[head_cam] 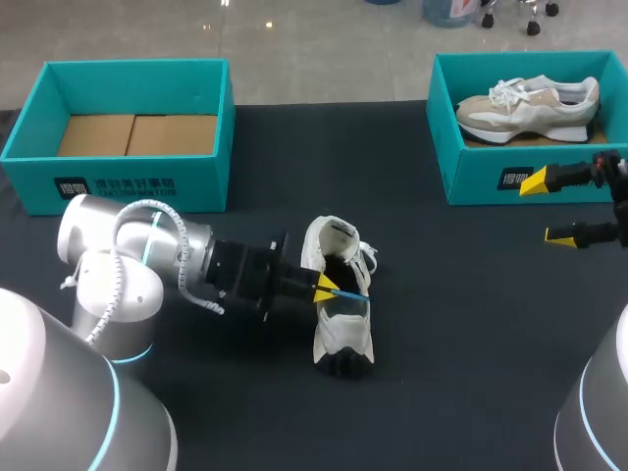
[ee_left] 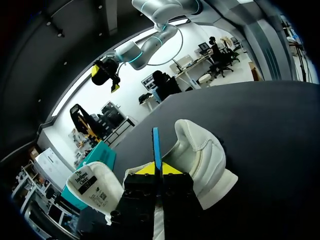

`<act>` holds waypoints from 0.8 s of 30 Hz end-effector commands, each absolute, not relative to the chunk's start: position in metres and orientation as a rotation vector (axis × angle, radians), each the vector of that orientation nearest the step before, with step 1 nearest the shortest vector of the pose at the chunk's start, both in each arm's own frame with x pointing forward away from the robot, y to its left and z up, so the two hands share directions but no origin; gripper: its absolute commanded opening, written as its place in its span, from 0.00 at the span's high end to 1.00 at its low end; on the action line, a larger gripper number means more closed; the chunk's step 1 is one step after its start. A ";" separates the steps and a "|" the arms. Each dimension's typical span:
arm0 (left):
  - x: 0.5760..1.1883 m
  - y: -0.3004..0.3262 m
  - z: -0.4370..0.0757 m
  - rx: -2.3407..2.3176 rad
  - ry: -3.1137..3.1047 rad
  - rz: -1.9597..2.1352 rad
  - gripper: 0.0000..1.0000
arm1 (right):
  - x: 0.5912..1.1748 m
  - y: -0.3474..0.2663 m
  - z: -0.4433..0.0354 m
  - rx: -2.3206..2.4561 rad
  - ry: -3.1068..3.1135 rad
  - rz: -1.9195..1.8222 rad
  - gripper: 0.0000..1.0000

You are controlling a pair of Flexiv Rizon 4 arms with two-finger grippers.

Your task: Take the shoe out of the shoebox, open the shoe tongue, remove and reinsert the insole, then place the shoe into the shoebox

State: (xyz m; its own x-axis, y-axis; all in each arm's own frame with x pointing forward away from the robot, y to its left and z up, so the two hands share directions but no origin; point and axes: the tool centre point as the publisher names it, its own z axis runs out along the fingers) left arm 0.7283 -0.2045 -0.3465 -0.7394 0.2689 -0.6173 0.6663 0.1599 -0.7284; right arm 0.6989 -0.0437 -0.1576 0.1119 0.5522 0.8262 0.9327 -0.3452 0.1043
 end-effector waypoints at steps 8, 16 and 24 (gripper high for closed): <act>0.730 -0.202 -0.349 0.871 2.119 -1.602 0.71 | 0.698 -0.043 -0.158 -1.955 -1.439 -1.131 0.00; 0.720 -0.198 -0.336 0.877 2.091 -1.614 0.64 | 0.698 -0.043 -0.158 -1.955 -1.439 -1.131 0.00; 0.717 -0.199 -0.342 0.890 2.106 -1.624 0.87 | 0.698 -0.043 -0.158 -1.955 -1.439 -1.131 0.00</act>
State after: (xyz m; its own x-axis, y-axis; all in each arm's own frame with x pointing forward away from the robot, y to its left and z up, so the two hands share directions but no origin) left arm 0.7167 -0.1974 -0.3403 -0.7479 0.2649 -0.6086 0.6556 0.1516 -0.7397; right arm 0.6989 -0.0437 -0.1576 0.1119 0.5522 0.8262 0.9327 -0.3452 0.1043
